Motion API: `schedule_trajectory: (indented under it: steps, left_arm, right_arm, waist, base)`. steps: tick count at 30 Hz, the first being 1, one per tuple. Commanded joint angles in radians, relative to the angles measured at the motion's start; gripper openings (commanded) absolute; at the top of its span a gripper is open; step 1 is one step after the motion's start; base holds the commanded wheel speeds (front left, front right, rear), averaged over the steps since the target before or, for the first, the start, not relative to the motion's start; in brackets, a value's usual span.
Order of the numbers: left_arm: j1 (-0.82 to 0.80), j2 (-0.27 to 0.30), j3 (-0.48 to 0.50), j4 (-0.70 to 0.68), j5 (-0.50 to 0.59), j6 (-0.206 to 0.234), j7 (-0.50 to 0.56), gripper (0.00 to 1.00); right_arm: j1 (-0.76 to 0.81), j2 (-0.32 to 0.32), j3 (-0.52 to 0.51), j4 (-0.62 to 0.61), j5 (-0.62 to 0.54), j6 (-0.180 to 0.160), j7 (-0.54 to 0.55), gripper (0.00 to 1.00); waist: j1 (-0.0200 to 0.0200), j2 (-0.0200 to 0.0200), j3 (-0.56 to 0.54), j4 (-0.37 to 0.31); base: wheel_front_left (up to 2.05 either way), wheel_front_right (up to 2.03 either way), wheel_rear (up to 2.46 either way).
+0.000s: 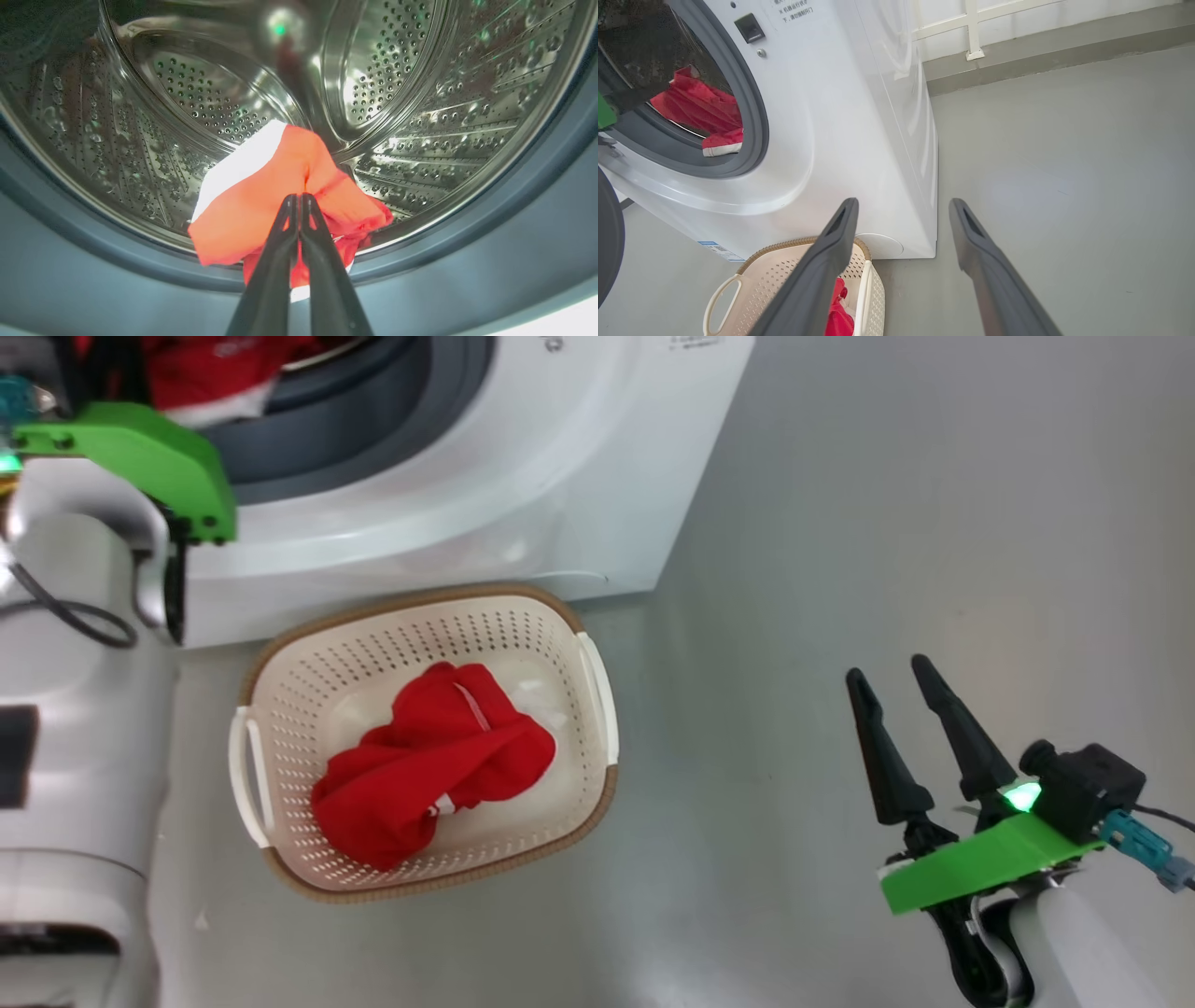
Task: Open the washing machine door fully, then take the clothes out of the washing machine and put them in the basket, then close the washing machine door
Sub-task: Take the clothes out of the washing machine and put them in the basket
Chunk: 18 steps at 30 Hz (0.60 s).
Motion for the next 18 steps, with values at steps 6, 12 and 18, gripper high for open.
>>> schedule_trajectory:
  steps: [6,12,18]
  left_arm:
    - [0.133,0.002,0.073,-0.167,-0.057,-0.028,-0.012,0.00]
    - [0.253,-0.039,0.141,-0.304,-0.097,-0.062,-0.012,0.00]
    - [0.355,-0.064,0.184,-0.434,-0.095,-0.088,-0.012,0.00]
  right_arm:
    - [0.066,-0.024,0.003,-0.019,-0.002,0.005,-0.006,1.00]
    - [0.104,-0.043,-0.011,-0.023,-0.004,0.005,-0.006,1.00]
    - [0.122,-0.058,-0.026,-0.029,-0.006,0.005,-0.006,1.00]
  waist:
    - [0.0000,0.0000,-0.079,0.050]
    - [0.0000,0.0000,-0.121,0.072]
    - [0.0000,0.0000,-0.144,0.087]
  base:
    - [0.00,0.00,0.00]
    - [0.00,0.00,0.00]
    - [0.00,0.00,0.00]
